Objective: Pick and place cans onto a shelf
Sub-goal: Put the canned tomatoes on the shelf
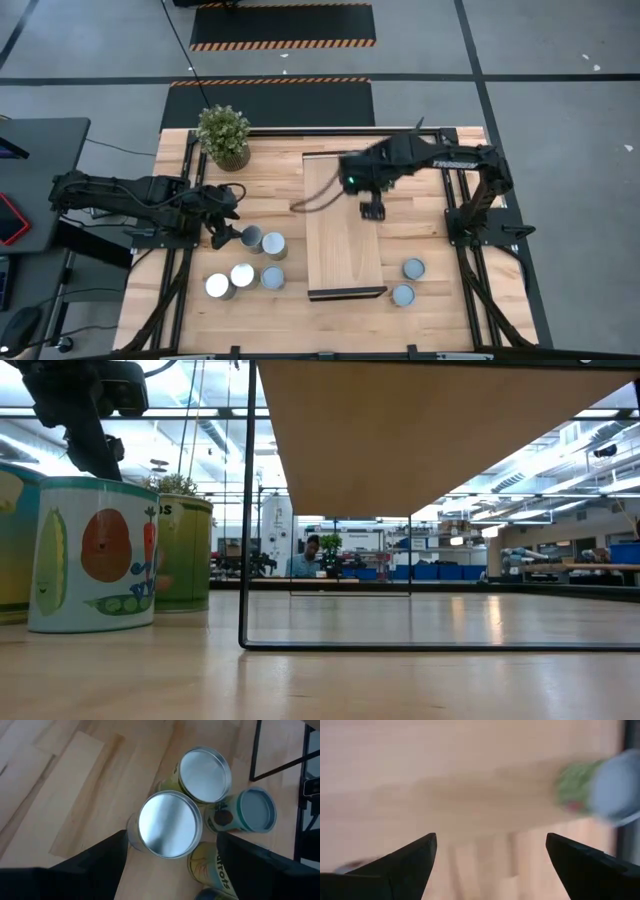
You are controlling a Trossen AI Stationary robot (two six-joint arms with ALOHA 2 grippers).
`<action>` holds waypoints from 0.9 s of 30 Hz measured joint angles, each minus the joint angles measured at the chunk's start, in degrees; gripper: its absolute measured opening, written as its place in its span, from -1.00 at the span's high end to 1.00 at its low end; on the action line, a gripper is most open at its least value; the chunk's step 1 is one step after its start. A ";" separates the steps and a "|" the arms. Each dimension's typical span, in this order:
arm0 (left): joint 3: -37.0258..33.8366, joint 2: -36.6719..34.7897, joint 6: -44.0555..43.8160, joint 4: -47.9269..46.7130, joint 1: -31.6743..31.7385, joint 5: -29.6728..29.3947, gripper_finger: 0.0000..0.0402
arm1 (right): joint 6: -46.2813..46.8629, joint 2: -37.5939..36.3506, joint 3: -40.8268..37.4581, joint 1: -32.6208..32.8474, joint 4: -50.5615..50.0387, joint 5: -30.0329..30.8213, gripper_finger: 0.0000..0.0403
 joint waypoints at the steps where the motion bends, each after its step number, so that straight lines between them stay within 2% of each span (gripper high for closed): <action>1: 0.00 0.00 0.25 0.00 0.00 -0.01 -0.54 | 1.91 -1.26 -1.23 1.38 0.26 -0.25 -0.89; 8: 0.00 -0.02 1.86 0.00 -0.02 0.02 -0.54 | 17.18 -13.06 -14.65 10.38 4.06 0.46 -0.85; 15: 0.00 -0.02 2.30 -0.02 -0.02 0.02 -0.54 | 30.37 -20.10 -29.87 23.23 15.38 -1.12 -0.85; 22: 0.00 -0.02 1.89 -0.04 -0.02 0.04 -0.54 | 36.61 -17.86 -41.86 33.62 28.83 -5.32 -0.85; 27: 0.00 -0.02 1.86 -0.86 -0.02 0.04 -0.54 | 38.59 -12.78 -43.49 37.65 31.39 -3.42 -0.85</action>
